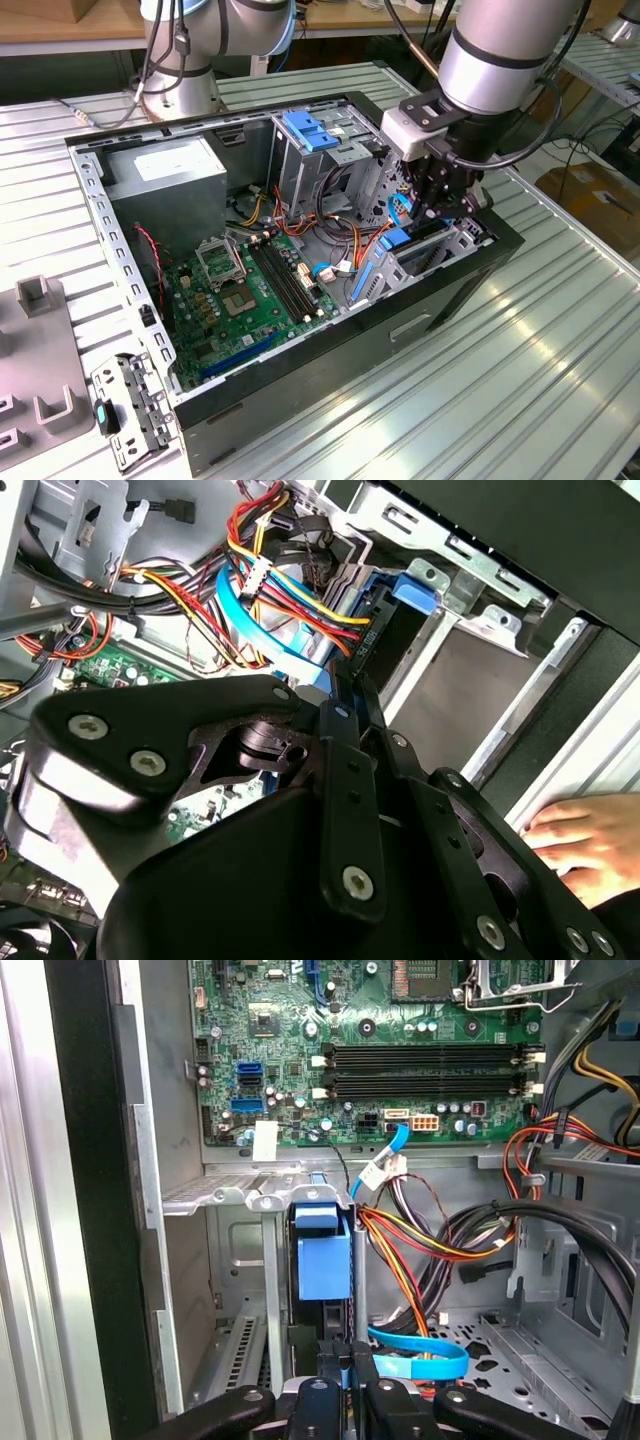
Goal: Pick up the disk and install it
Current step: 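Insert the second disk wire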
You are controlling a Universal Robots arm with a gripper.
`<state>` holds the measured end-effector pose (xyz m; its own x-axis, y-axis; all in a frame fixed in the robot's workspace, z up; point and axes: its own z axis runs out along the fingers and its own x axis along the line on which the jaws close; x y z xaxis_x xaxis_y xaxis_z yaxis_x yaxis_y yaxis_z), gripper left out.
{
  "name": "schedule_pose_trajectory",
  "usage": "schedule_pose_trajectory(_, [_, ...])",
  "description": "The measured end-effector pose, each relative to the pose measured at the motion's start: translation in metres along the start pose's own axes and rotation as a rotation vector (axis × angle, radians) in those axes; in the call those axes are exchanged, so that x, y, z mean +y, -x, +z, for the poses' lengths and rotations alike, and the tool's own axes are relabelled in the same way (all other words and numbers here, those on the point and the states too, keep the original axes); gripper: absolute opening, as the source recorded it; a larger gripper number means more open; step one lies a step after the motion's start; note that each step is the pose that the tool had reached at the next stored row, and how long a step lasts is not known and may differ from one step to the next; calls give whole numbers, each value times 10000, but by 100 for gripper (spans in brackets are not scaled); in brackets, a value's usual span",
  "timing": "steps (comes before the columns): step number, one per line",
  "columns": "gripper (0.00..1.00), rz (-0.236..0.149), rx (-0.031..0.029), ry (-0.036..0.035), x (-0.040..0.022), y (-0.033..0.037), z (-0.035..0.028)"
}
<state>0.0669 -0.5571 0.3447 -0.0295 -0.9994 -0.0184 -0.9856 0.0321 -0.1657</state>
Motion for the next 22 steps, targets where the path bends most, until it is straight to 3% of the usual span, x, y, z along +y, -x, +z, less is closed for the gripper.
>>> schedule_pose_trajectory(22, [16,1,-5,1,4,0,24])
